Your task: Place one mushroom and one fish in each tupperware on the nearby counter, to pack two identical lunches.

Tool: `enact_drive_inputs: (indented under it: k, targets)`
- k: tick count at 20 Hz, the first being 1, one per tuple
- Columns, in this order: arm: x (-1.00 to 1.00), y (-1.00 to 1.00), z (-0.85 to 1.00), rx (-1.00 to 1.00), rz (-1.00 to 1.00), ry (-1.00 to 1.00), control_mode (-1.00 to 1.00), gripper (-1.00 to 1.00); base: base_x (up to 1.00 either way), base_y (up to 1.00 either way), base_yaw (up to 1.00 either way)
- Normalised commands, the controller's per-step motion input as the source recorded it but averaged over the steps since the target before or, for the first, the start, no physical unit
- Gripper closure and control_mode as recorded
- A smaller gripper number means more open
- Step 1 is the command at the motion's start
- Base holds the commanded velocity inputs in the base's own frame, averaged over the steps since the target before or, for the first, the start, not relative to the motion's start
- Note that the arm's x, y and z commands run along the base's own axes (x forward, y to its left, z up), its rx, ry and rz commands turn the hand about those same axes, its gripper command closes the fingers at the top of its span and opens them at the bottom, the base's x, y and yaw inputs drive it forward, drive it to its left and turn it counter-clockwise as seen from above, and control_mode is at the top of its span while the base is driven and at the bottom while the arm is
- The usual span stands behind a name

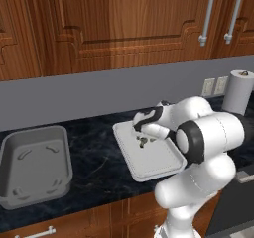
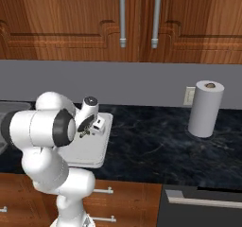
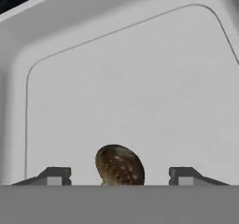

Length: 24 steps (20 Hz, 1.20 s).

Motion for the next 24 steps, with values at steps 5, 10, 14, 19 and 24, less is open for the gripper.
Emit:
enact_drive_inputs:
  k: [5, 10, 14, 19, 24]
  targets:
    - [-0.24, 0.00, 0.97, -0.01, 0.00, -0.02, -1.00, -1.00, 0.00, 0.00, 0.00]
    - [-0.90, -0.31, 0.78, -0.01, 0.00, -0.17, -1.00, -1.00, 0.00, 0.00, 0.00]
    - [-1.00, -0.42, 0.90, 0.00, 0.03, -0.24, -1.00, -1.00, 0.00, 0.00, 0.00]
    - [-1.00, -0.28, 0.92, 0.00, 0.06, -0.22, -1.00, -1.00, 0.00, 0.00, 0.00]
    - [-0.99, -0.06, 0.86, -0.05, 0.11, -0.08, -1.00, -1.00, 0.00, 0.00, 0.00]
